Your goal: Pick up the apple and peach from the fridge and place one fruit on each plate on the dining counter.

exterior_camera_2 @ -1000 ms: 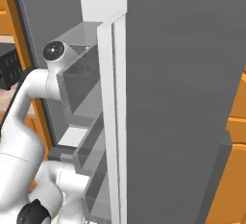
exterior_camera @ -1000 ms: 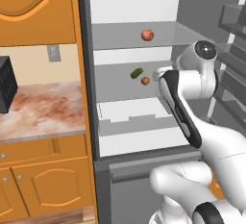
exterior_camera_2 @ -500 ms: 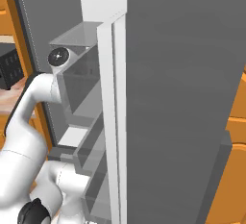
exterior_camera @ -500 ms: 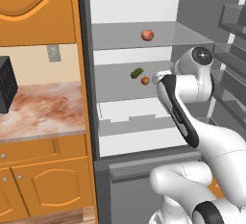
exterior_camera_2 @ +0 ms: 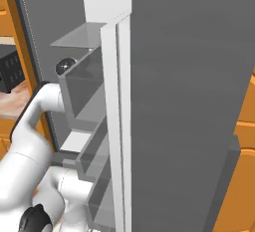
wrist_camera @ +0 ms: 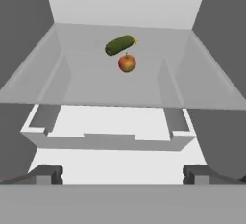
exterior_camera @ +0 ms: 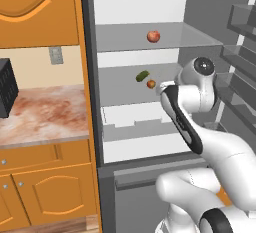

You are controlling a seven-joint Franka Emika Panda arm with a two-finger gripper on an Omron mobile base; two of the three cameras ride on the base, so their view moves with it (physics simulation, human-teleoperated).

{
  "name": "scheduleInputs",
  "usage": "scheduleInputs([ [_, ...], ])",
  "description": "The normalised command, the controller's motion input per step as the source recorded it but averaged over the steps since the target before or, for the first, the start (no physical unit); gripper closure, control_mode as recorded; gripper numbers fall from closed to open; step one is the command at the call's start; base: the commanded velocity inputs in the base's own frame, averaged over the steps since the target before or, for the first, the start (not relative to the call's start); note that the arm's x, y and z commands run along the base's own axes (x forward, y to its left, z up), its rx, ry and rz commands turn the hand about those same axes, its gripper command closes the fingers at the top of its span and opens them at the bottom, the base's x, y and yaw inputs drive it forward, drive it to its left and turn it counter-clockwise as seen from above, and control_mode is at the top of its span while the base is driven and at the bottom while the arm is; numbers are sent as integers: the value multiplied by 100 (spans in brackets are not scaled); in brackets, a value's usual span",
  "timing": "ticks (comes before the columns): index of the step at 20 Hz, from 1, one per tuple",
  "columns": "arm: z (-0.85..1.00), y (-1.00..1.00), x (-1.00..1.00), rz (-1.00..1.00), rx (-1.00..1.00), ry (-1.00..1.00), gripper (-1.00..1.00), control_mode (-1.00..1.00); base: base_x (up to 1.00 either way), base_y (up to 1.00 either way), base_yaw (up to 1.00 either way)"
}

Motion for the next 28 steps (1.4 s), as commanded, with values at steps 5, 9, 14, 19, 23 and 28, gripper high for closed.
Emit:
scheduleInputs([
  [5, -23, -1, 37, 0, 0, 0, -100, -100, 0, 0, 0],
  [9, -12, -6, 60, 0, 0, 0, -100, -100, 0, 0, 0],
  [14, -16, -7, 58, 0, 0, 3, -100, -100, 0, 0, 0],
  [19, -15, 0, 60, 0, 0, 7, -100, -100, 0, 0, 0],
  [23, -16, 0, 57, 0, 0, 19, -100, -100, 0, 0, 0],
  [28, -17, 0, 45, 0, 0, 3, -100, -100, 0, 0, 0],
])
